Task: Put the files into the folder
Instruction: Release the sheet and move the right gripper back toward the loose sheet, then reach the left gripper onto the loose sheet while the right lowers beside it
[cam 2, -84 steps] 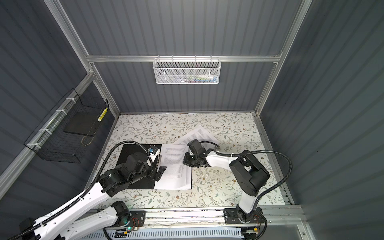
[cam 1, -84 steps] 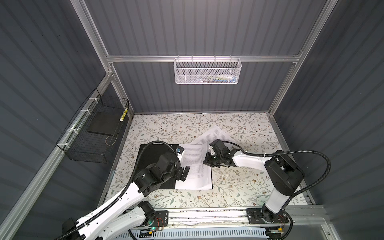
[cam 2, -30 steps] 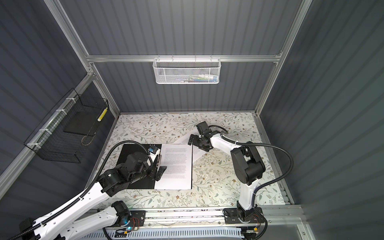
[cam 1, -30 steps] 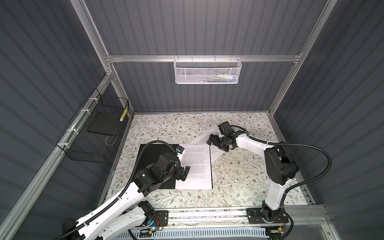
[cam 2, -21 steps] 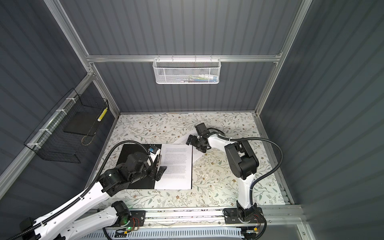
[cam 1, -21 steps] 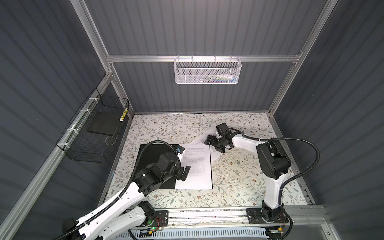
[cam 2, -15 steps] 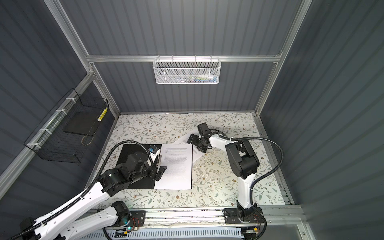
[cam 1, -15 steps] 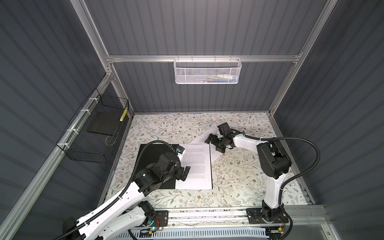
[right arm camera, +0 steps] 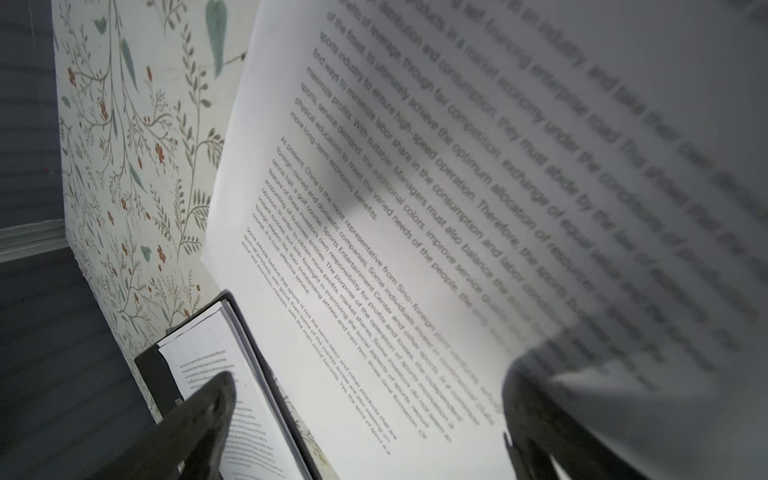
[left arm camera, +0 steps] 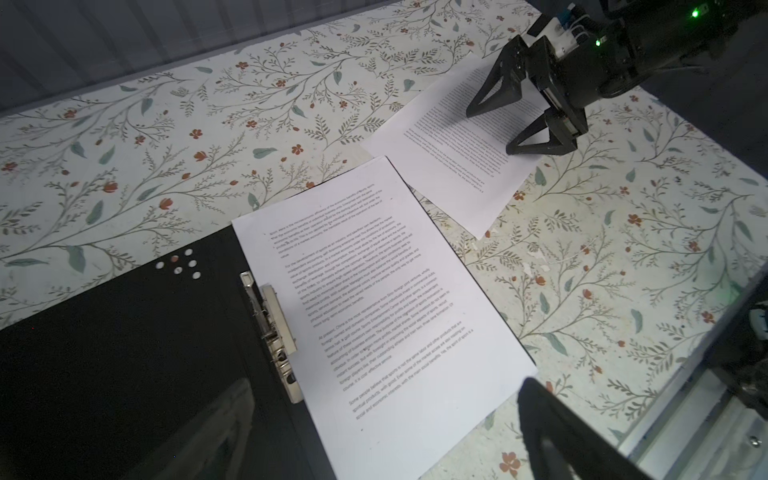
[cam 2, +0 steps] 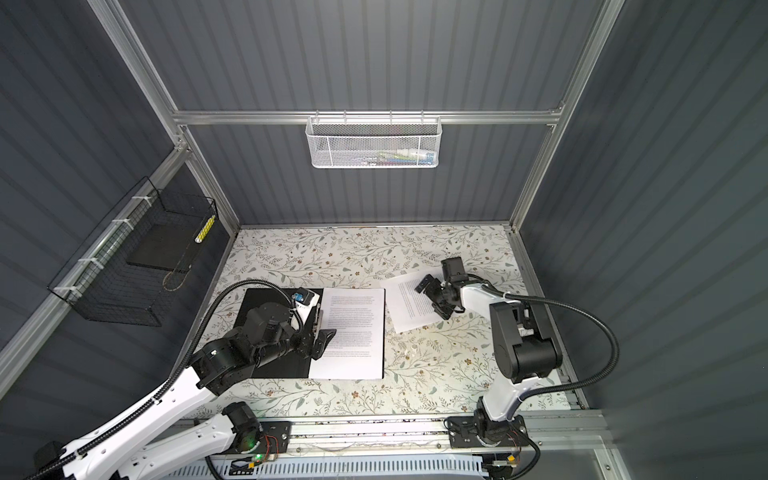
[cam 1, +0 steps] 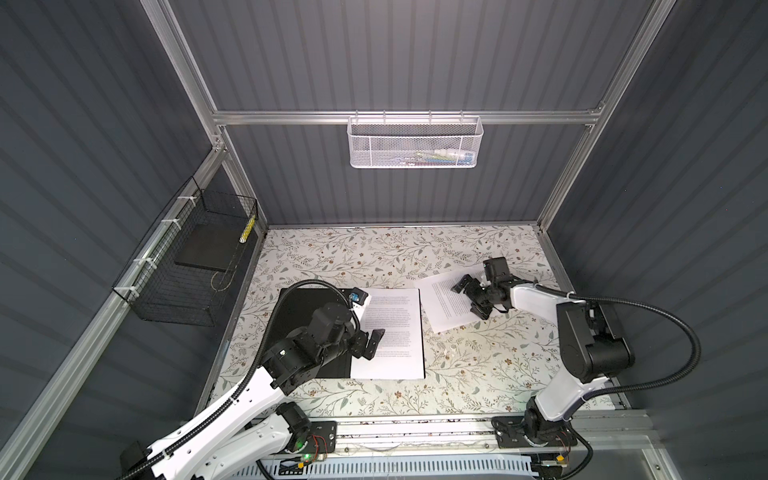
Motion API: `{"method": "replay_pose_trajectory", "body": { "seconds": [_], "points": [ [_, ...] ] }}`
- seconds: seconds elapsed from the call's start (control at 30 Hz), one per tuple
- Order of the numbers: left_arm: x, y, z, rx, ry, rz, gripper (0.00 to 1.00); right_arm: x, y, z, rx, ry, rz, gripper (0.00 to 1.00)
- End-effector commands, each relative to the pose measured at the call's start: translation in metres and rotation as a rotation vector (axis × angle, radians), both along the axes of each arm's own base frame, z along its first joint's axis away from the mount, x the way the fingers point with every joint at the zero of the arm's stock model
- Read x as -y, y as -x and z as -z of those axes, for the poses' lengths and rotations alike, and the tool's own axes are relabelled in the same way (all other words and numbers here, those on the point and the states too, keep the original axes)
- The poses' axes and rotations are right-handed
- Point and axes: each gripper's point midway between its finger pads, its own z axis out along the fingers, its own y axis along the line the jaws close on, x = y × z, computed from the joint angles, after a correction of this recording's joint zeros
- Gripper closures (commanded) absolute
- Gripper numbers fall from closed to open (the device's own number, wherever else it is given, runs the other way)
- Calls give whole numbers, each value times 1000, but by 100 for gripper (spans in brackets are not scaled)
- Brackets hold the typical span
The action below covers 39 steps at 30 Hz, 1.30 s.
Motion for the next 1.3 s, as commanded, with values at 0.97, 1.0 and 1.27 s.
{"method": "replay_pose_trajectory", "body": {
  "seconds": [0.97, 1.0, 1.27],
  "points": [
    [273, -118, 169, -397, -147, 340, 0, 108, 97, -61, 244, -23, 170, 1],
    [272, -116, 174, -413, -150, 342, 0, 110, 96, -59, 238, -25, 178, 1],
    [289, -62, 191, -497, -142, 424, 0, 128, 89, -51, 211, -19, 247, 1]
  ]
}}
